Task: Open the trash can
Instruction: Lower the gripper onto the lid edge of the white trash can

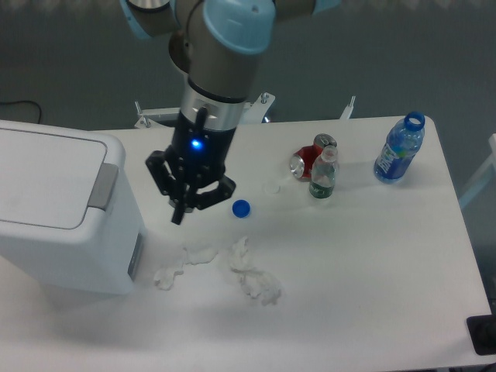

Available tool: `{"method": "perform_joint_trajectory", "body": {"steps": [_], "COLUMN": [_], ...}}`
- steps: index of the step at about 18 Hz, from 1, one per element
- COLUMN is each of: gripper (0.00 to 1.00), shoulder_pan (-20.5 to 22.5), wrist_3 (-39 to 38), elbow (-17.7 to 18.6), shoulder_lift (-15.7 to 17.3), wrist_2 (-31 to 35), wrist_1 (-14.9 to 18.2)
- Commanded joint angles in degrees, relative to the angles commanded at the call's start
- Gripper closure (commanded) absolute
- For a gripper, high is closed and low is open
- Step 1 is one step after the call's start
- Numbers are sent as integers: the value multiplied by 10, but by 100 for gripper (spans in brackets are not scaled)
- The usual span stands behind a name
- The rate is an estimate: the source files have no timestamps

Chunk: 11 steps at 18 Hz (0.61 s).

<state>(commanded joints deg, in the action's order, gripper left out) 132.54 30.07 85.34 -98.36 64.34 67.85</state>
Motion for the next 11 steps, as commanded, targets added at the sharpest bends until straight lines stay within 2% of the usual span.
{"method": "perform_joint_trajectory", "body": {"steps": [6, 11], "gripper": [100, 100], "shoulder_pan": [-12, -23], "wrist_3": [-26, -26], "elbow": [8, 22], "shoulder_lift": [25, 35], "wrist_2": [-28, -36], "wrist_1": [18, 19]}}
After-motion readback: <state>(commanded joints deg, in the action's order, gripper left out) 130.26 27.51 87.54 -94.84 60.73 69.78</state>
